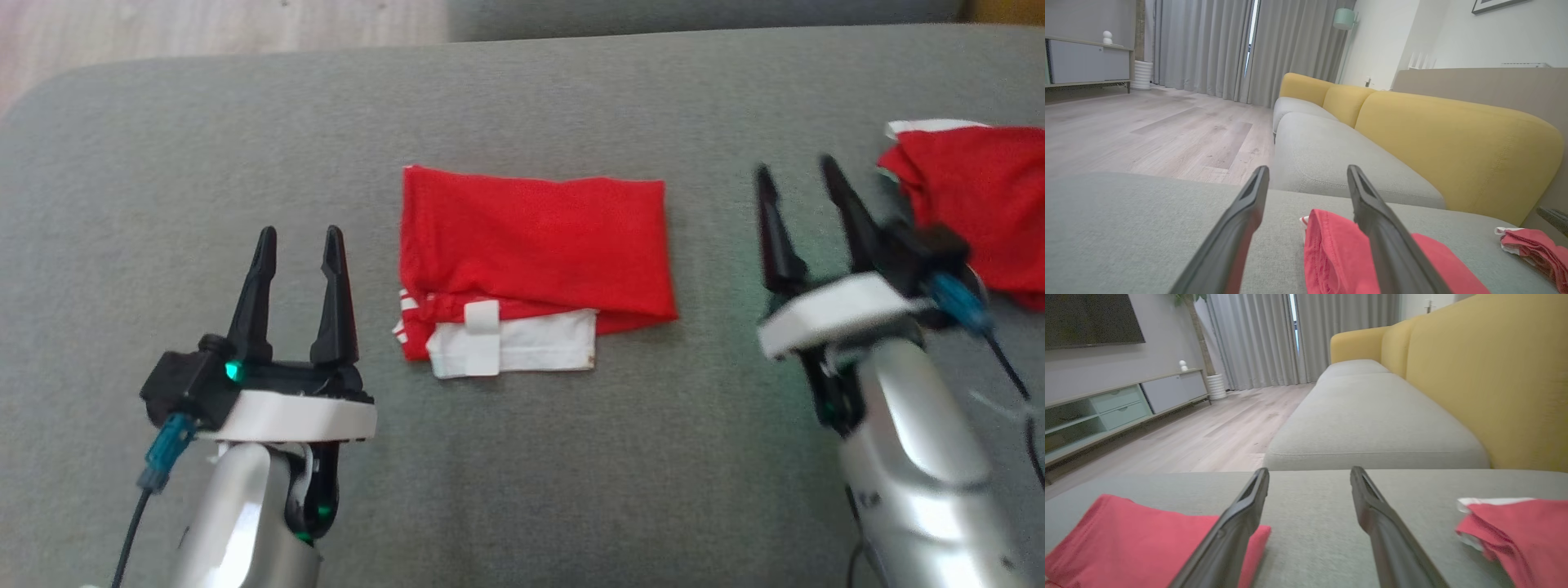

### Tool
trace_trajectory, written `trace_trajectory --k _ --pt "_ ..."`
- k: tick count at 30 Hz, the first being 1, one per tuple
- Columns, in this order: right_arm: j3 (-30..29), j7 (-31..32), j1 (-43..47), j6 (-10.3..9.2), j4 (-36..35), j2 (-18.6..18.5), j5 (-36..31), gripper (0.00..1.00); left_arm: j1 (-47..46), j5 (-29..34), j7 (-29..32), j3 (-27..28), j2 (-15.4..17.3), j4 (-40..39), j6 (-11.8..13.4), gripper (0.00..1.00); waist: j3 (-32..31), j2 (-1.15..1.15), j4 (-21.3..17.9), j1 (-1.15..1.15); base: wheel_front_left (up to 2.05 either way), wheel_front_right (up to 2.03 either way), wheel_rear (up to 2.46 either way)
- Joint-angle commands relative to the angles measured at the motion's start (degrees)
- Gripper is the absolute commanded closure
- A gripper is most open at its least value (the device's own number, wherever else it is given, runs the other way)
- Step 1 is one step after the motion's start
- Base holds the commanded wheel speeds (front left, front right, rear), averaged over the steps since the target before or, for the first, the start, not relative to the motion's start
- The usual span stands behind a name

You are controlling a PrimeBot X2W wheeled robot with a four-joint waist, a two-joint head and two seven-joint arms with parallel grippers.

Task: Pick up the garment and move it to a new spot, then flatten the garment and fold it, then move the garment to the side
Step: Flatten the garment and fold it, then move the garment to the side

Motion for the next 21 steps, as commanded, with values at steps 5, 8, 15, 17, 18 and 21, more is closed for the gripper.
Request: trace_trajectory --k 5,8,15,17,18,21 --pt "-2.6 -0.5 4.9 -0.04 -9.4 1.3 -1.0 0.0 -0.8 2.2 -0.3 3.3 0.4 -2.7 -0.1 0.0 0.1 0.0 -2.1 0.0 0.0 0.0 0.0" --pt "-3.4 -0.5 8.3 -0.04 -12.3 1.3 1.0 0.0 0.3 2.9 -0.3 4.2 0.4 -2.7 -0.1 0.0 0.0 0.0 -2.7 0.0 0.0 0.0 0.0" --pt "-5.4 -0.5 12.4 -0.04 -14.4 1.4 1.8 0.0 1.8 3.3 -0.3 4.3 0.4 -2.8 -0.1 0.0 -0.2 0.0 -2.4 0.0 0.0 0.0 0.0" --pt "-5.5 -0.5 12.5 -0.04 -14.5 1.4 1.5 0.0 1.8 3.4 -0.3 4.0 0.4 -2.8 -0.1 0.0 -0.3 0.0 -2.1 0.0 0.0 0.0 0.0" --pt "-5.5 -0.5 12.5 -0.04 -14.5 1.4 1.5 0.0 1.8 3.4 -0.3 4.0 0.4 -2.8 -0.1 0.0 -0.3 0.0 -2.1 0.0 0.0 0.0 0.0" --pt "-5.6 -0.5 12.3 -0.04 -14.8 1.4 0.9 0.0 1.5 3.2 -0.3 3.3 0.4 -2.6 -0.2 0.0 -0.1 0.0 -1.2 0.0 0.0 0.0 0.0"
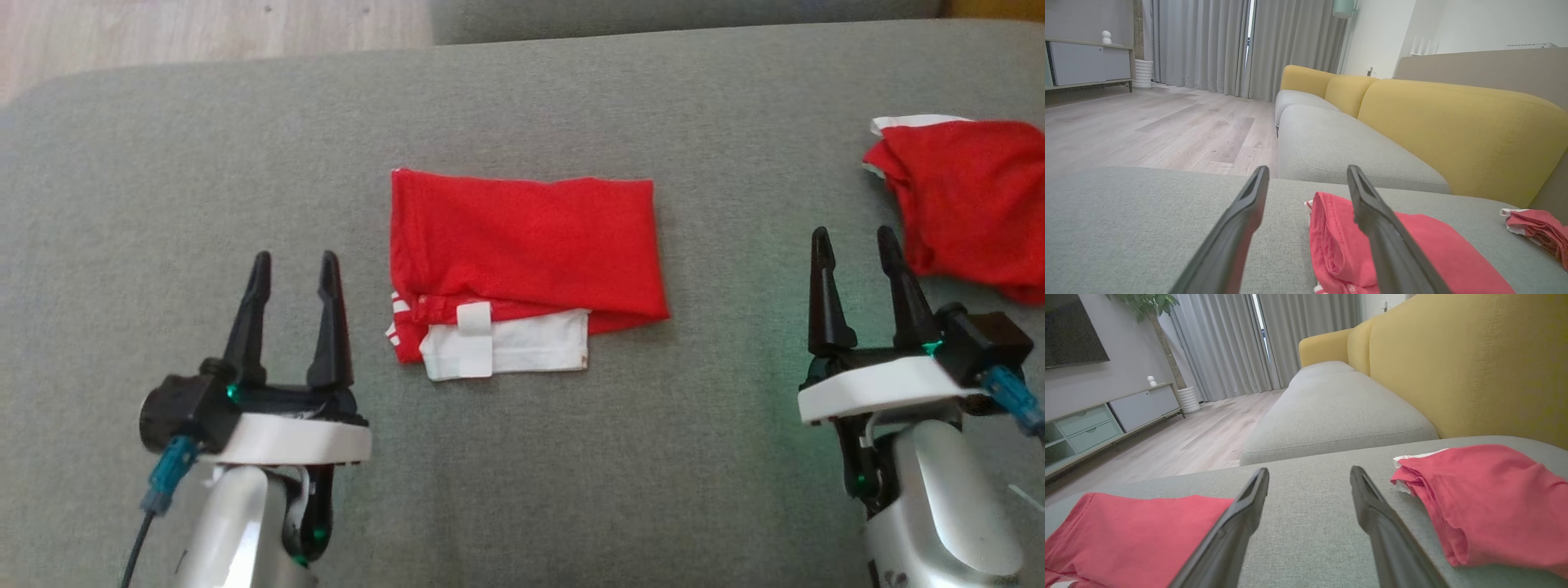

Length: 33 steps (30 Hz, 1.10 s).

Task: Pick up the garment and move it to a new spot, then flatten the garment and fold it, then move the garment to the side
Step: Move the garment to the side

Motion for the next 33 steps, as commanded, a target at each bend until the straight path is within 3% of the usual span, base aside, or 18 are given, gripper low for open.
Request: trace_trajectory --k 1,7,21,27,28,29,30,33 --pt "1.4 -0.5 -1.4 -0.04 -2.1 0.2 -0.6 0.0 -1.6 0.1 -0.3 1.2 0.5 -1.8 -0.2 0.0 0.3 0.0 0.7 0.0 0.0 0.0 0.0" --pt "3.4 -0.5 -3.7 -0.04 2.5 0.2 -1.6 0.0 -2.7 -1.5 -0.3 -1.2 0.5 -1.8 -0.1 0.0 2.1 0.0 3.9 0.0 0.0 0.0 0.0" --pt "12.3 4.4 -13.6 -0.04 19.6 0.2 8.7 0.0 -5.1 -4.3 -0.3 -5.6 0.5 -0.7 1.0 0.0 6.1 0.0 10.7 0.0 0.0 0.0 0.0" --pt "17.4 5.8 -16.9 -0.04 28.0 0.2 9.4 0.0 -5.6 -4.9 -0.3 -6.2 0.5 -0.7 1.6 0.0 6.6 0.0 11.9 0.0 0.0 0.0 0.0" --pt "17.8 5.6 -17.3 -0.04 28.8 0.2 9.5 0.15 -5.6 -4.9 -0.3 -6.2 0.5 -0.7 1.6 0.0 6.6 0.0 11.9 0.0 0.0 0.0 0.0" --pt "18.2 5.4 -17.7 -0.04 29.4 0.2 9.7 0.71 -5.6 -4.9 -0.3 -6.2 0.5 -0.7 1.7 0.0 6.6 0.0 11.8 0.0 0.0 0.0 0.0" --pt "18.5 5.2 -18.0 -0.04 29.9 0.2 10.0 1.0 -5.5 -4.8 -0.3 -6.2 0.5 -0.6 1.7 0.0 6.5 0.0 11.7 0.0 0.0 0.0 0.0" --pt "19.3 3.6 -19.3 -0.04 30.6 0.2 10.2 1.0 -5.5 -4.6 -0.3 -5.7 0.5 -0.4 1.8 0.0 6.1 0.0 10.8 0.0 0.0 0.0 0.0"
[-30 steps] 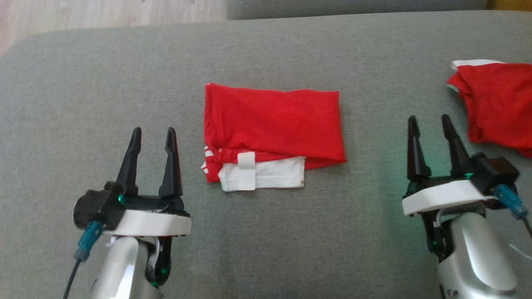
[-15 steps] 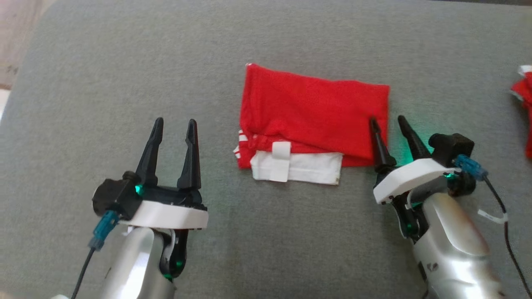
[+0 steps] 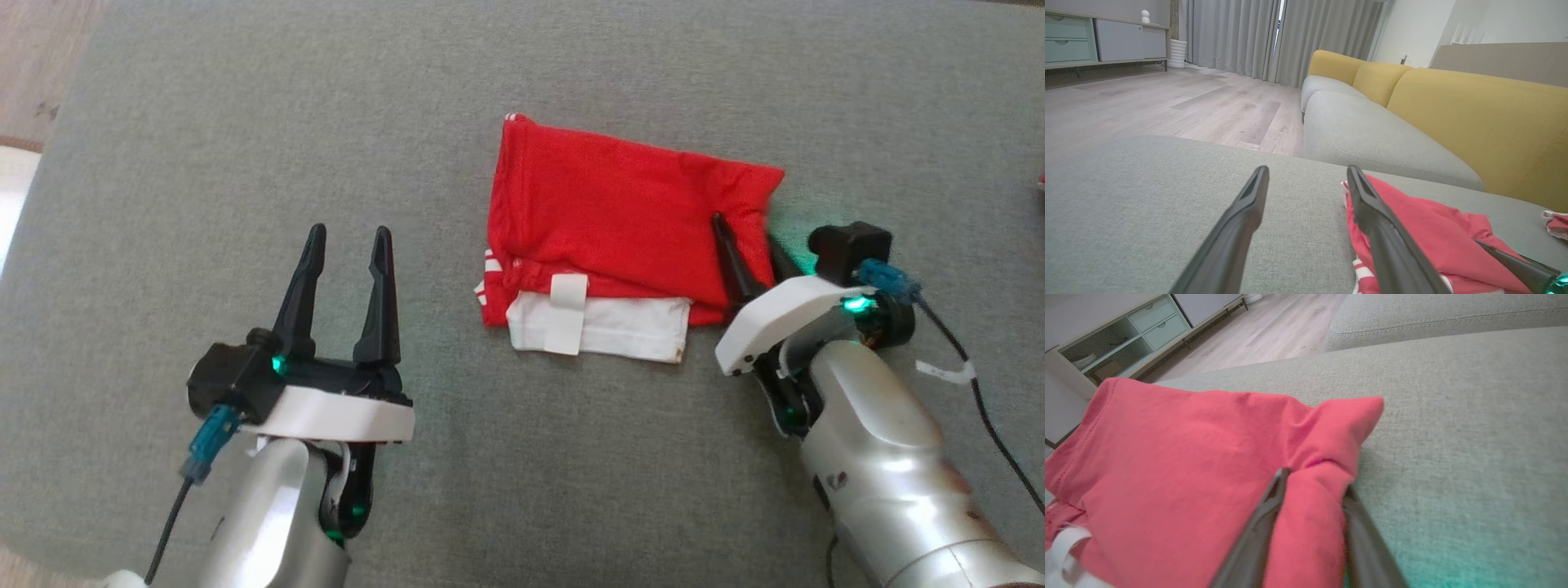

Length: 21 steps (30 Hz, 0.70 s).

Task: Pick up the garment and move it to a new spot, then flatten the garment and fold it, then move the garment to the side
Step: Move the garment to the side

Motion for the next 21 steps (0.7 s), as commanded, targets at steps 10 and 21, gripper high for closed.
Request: trace_trajectory --k 10,21 --pt "-4.5 -4.0 -2.7 -0.04 -0.2 1.5 -13.5 1.0 -1.5 1.2 -0.3 3.1 0.5 -2.2 -0.1 0.0 -2.2 0.0 -5.8 0.0 0.0 0.0 0.0" --pt "-11.9 -1.2 -3.0 -0.04 -10.7 -7.9 -28.6 1.0 -4.2 2.1 -0.3 1.9 0.5 -3.5 -0.3 0.0 -1.6 0.0 -14.5 0.0 0.0 0.0 0.0"
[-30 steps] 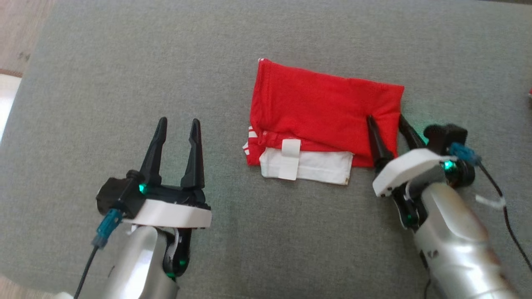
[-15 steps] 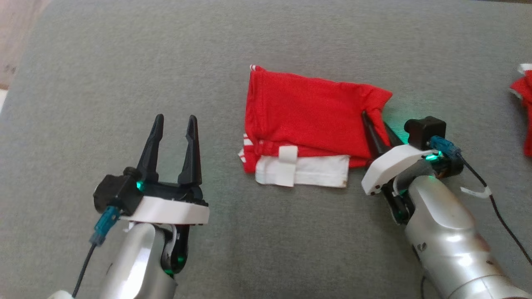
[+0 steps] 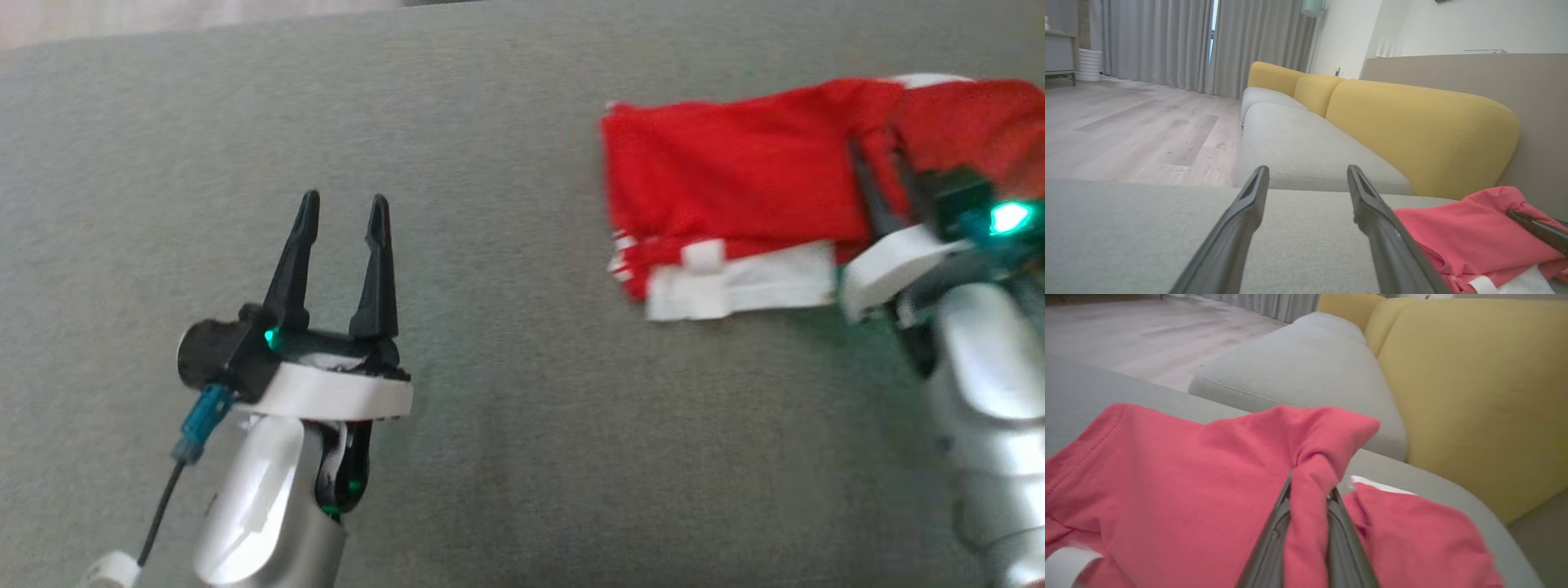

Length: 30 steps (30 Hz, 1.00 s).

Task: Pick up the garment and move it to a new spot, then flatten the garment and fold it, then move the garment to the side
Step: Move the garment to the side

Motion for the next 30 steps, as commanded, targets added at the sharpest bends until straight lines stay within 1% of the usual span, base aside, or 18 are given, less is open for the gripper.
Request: trace_trajectory --k 1,5,8,11,13,18,21,25,26,27,28,30 --pt "0.7 0.1 -2.4 -0.04 -2.5 -1.1 0.0 1.0 -2.0 0.5 -0.3 1.5 0.5 -2.1 -0.2 0.0 0.8 0.0 -1.6 0.0 0.0 0.0 0.0" --pt "-0.4 2.4 -3.7 -0.04 -5.3 -7.8 1.0 1.0 -2.9 0.7 -0.3 0.9 0.5 -2.1 -0.3 0.0 2.4 0.0 -2.9 0.0 0.0 0.0 0.0" --pt "-1.1 3.9 -4.4 -0.04 -6.4 -12.0 1.9 1.0 -3.3 0.8 -0.3 0.9 0.5 -1.9 -0.4 0.0 3.7 0.0 -3.3 0.0 0.0 0.0 0.0" --pt "-2.4 5.4 -4.9 -0.04 -6.2 -15.5 2.4 1.0 -3.9 0.9 -0.3 0.8 0.5 -1.5 -0.6 0.0 4.9 0.0 -3.2 0.0 0.0 0.0 0.0" --pt "-3.6 6.6 -4.9 -0.04 -5.8 -17.1 2.2 1.0 -4.4 0.8 -0.3 0.5 0.5 -1.3 -0.8 0.0 5.5 0.0 -2.9 0.0 0.0 0.0 0.0" --pt "-8.0 8.5 -5.0 -0.04 -3.9 -18.8 1.0 1.0 -5.3 0.6 -0.3 0.0 0.5 -1.0 -1.1 0.0 6.9 0.0 -1.9 0.0 0.0 0.0 0.0" --pt "-10.6 9.6 -4.8 -0.04 -2.4 -18.7 0.0 1.0 -5.5 0.6 -0.3 -0.1 0.5 -0.8 -1.3 0.0 7.6 0.0 -1.1 0.0 0.0 0.0 0.0" --pt "-12.9 9.6 -4.6 -0.04 -1.2 -18.2 -1.5 1.0 -5.6 0.9 -0.3 0.2 0.5 -0.4 -1.5 0.0 8.2 0.0 -0.6 0.0 0.0 0.0 0.0" --pt "-13.5 9.4 -4.6 -0.04 -1.0 -18.1 -2.0 0.95 -5.6 0.9 -0.3 0.2 0.5 -0.3 -1.6 0.0 8.3 0.0 -0.4 0.0 0.0 0.0 0.0" --pt "-14.1 9.1 -4.6 -0.04 -1.0 -18.0 -2.4 0.39 -5.6 1.0 -0.3 0.3 0.5 -0.3 -1.6 0.0 8.4 0.0 -0.3 0.0 0.0 0.0 0.0" --pt "-14.9 8.7 -4.6 -0.04 -1.0 -17.7 -2.8 0.0 -5.6 1.0 -0.3 0.3 0.5 -0.2 -1.7 0.0 8.5 0.0 -0.3 0.0 0.0 0.0 0.0" --pt "-15.9 7.9 -4.6 -0.04 -1.1 -17.0 -3.5 0.0 -5.5 1.1 -0.3 0.5 0.5 -0.1 -1.8 0.0 8.4 0.0 -0.2 0.0 0.0 0.0 0.0"
